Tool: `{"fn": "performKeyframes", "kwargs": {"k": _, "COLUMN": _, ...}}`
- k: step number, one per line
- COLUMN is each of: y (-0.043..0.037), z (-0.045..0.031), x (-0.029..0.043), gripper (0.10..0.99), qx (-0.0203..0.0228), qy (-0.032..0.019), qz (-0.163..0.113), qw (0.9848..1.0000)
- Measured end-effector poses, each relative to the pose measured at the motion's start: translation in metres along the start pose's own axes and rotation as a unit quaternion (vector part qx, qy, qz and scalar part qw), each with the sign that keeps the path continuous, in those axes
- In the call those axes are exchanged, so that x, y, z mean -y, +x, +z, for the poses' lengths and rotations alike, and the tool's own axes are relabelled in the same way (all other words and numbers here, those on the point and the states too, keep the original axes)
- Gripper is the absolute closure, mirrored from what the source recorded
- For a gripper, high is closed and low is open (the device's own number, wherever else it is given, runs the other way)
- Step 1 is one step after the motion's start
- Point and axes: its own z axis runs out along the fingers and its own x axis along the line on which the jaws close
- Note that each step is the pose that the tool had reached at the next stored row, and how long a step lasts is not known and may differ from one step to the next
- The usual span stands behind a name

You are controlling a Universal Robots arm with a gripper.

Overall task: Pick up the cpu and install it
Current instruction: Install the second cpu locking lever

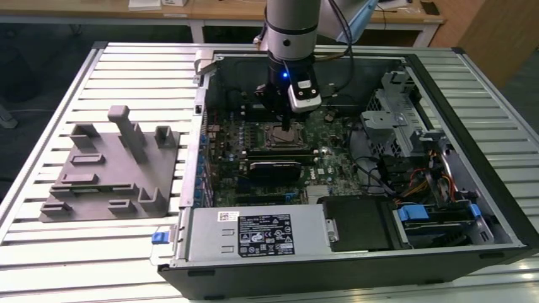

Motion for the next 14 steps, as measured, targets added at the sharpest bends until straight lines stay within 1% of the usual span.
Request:
{"fn": "performKeyframes", "kwargs": {"k": 8, "y": -0.0001, "z": -0.0006, "x": 0.0000, "gripper": 0.980, "qx": 0.0001, "qy": 0.0005, "qz": 0.000, "qw": 1.0000}}
{"fn": "performKeyframes", "kwargs": {"k": 14, "y": -0.0007, "z": -0.0120, "x": 0.0000, "gripper": 0.980, "qx": 0.0001, "qy": 0.0004, "qz": 0.000, "qw": 1.0000}}
